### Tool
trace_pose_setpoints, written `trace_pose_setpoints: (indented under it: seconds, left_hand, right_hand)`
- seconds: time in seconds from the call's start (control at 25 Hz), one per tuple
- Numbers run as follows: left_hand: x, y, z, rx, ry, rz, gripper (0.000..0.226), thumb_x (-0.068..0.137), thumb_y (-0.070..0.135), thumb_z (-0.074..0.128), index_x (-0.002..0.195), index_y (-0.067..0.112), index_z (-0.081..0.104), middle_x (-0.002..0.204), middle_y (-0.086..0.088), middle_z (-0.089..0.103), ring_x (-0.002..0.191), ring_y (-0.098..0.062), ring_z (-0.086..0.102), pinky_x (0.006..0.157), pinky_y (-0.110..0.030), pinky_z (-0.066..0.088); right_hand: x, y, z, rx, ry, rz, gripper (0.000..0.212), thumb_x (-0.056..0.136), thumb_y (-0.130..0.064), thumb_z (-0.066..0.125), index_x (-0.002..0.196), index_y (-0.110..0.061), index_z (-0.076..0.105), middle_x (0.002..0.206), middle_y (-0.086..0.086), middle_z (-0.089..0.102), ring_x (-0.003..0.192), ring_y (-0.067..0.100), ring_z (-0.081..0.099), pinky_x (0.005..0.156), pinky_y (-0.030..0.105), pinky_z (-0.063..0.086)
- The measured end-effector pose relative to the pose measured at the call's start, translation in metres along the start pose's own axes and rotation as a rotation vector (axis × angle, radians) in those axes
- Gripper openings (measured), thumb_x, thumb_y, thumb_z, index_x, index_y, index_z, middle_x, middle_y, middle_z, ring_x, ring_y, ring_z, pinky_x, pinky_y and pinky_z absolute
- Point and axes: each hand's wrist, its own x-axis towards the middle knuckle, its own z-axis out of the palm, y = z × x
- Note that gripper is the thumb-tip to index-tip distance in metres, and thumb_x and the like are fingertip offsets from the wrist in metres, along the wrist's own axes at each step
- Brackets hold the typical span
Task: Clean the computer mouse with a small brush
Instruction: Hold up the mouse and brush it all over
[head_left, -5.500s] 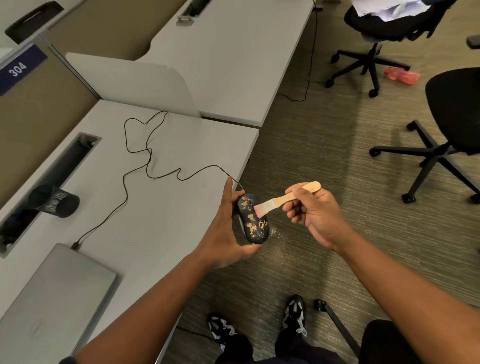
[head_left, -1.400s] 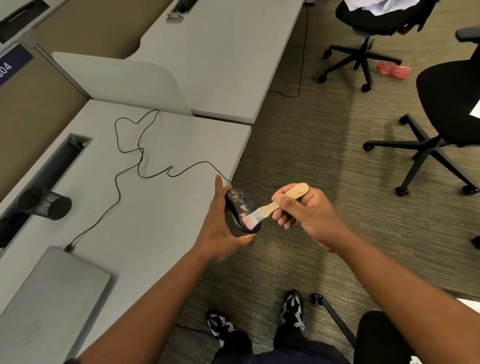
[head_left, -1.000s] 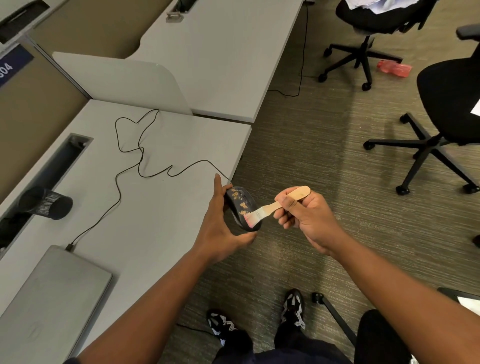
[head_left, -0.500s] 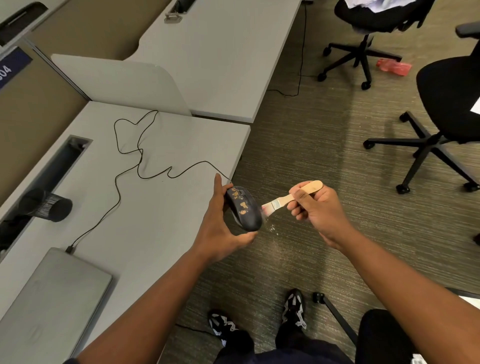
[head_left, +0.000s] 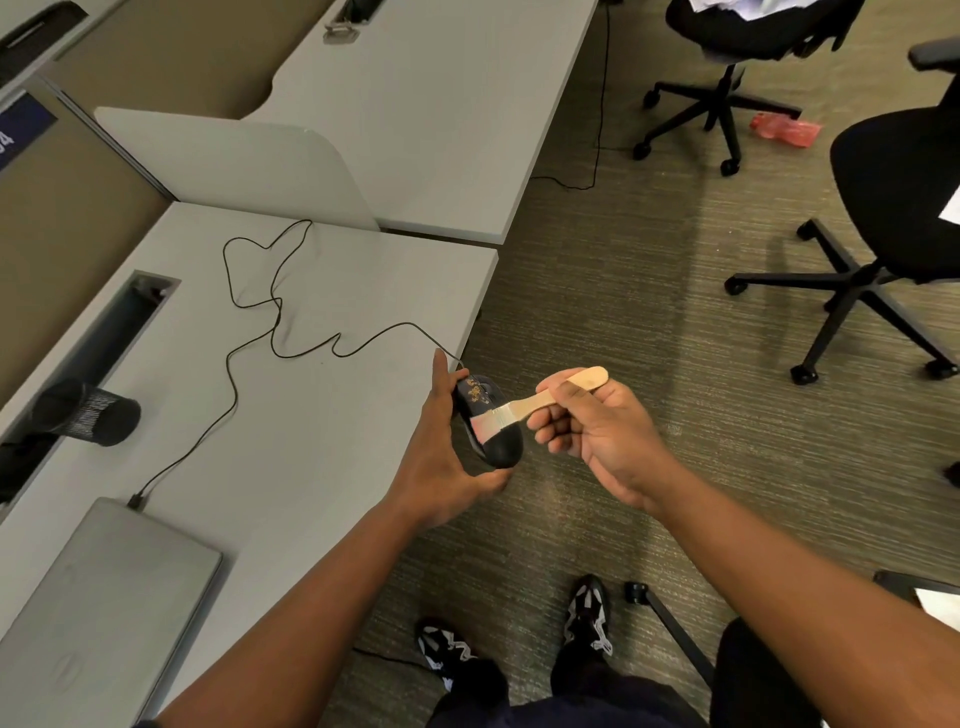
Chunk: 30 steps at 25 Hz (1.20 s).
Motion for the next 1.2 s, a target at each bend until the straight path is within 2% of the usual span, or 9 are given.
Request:
trace_pose_setpoints:
  seconds: [0.16, 0.28, 0.64, 0.8, 1.0, 1.2]
  left_hand:
    - [0.0, 0.0, 0.0, 0.01, 0.011, 0.002, 0.15, 0.066, 0.029, 0.098, 0.152, 0.059, -0.021, 0.162, 0.011, 0.035, 0.146, -0.004, 0.041, 0.113, -0.006, 0.03]
    - [-0.001, 0.0, -0.001, 0.017, 0.013, 0.001, 0.151, 0.066, 0.032, 0.099, 0.155, 0.054, -0.022, 0.162, 0.012, 0.036, 0.145, -0.004, 0.042, 0.117, -0.013, 0.031]
    - [0.001, 0.003, -0.004, 0.006, 0.008, 0.013, 0.153, 0.066, 0.032, 0.099, 0.161, 0.041, -0.021, 0.158, 0.014, 0.037, 0.144, -0.002, 0.043, 0.115, -0.011, 0.031]
    - [-0.001, 0.003, -0.004, 0.021, -0.001, 0.019, 0.153, 0.066, 0.031, 0.099, 0.159, 0.045, -0.022, 0.158, 0.015, 0.037, 0.144, -0.003, 0.043, 0.118, -0.015, 0.032]
    - [-0.005, 0.004, 0.0, 0.032, 0.004, 0.011, 0.152, 0.065, 0.033, 0.099, 0.154, 0.056, -0.022, 0.164, 0.01, 0.033, 0.149, -0.007, 0.039, 0.123, -0.033, 0.036]
    - [-0.009, 0.007, 0.002, 0.033, 0.007, 0.017, 0.147, 0.063, 0.037, 0.096, 0.148, 0.066, -0.021, 0.164, 0.014, 0.031, 0.149, -0.006, 0.037, 0.124, -0.034, 0.036]
  right_hand:
    - [0.001, 0.004, 0.001, -0.016, 0.017, 0.008, 0.019, 0.106, -0.016, 0.053, 0.109, -0.001, 0.065, 0.08, 0.016, 0.073, 0.065, 0.019, 0.066, 0.057, 0.023, 0.054]
    - [0.001, 0.002, -0.003, -0.038, 0.044, -0.005, 0.019, 0.106, -0.016, 0.054, 0.108, -0.001, 0.065, 0.079, 0.016, 0.073, 0.064, 0.018, 0.066, 0.056, 0.023, 0.054]
    - [0.009, -0.004, -0.021, -0.135, 0.126, -0.024, 0.019, 0.108, -0.014, 0.052, 0.11, 0.0, 0.065, 0.075, 0.012, 0.074, 0.063, 0.017, 0.066, 0.055, 0.022, 0.054]
    - [0.01, -0.006, -0.027, -0.221, 0.194, -0.046, 0.02, 0.106, -0.017, 0.055, 0.112, -0.001, 0.066, 0.078, 0.009, 0.073, 0.065, 0.016, 0.063, 0.055, 0.023, 0.051]
    - [0.003, -0.013, -0.019, 0.013, 0.128, -0.015, 0.02, 0.105, -0.02, 0.056, 0.111, -0.007, 0.069, 0.078, 0.007, 0.07, 0.064, 0.012, 0.062, 0.058, 0.022, 0.05]
    - [0.003, -0.008, -0.003, 0.114, 0.094, 0.099, 0.023, 0.105, -0.017, 0.055, 0.115, -0.001, 0.068, 0.077, 0.01, 0.072, 0.063, 0.014, 0.064, 0.055, 0.022, 0.051]
